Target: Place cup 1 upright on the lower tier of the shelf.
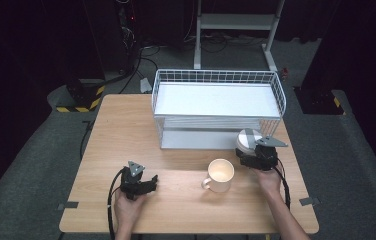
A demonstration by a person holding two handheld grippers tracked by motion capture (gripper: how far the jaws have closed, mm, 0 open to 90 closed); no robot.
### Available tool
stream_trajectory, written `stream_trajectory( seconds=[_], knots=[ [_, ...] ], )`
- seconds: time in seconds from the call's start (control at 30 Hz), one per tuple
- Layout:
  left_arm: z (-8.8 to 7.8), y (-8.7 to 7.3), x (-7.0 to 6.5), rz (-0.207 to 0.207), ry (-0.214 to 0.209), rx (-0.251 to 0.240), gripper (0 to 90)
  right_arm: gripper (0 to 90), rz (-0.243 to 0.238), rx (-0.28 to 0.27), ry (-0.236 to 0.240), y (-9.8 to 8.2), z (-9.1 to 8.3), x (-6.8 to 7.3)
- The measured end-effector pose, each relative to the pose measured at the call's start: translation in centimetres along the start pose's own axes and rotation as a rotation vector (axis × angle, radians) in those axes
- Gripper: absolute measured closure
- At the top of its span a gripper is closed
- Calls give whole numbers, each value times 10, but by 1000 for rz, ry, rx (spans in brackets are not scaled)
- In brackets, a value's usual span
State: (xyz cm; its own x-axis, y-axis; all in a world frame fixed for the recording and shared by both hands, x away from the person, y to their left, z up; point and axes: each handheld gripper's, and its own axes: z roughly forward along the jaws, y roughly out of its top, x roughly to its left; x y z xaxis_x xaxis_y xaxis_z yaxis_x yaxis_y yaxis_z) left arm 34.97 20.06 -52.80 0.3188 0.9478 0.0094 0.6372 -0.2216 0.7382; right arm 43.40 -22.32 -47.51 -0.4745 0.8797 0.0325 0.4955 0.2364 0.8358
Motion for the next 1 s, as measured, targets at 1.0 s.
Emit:
stream_trajectory(
  seconds=[1.0],
  knots=[
    [0, 0, 0, 1, 0, 0, 216, 188, 6, -19, -46, 11, 33, -11]
  ],
)
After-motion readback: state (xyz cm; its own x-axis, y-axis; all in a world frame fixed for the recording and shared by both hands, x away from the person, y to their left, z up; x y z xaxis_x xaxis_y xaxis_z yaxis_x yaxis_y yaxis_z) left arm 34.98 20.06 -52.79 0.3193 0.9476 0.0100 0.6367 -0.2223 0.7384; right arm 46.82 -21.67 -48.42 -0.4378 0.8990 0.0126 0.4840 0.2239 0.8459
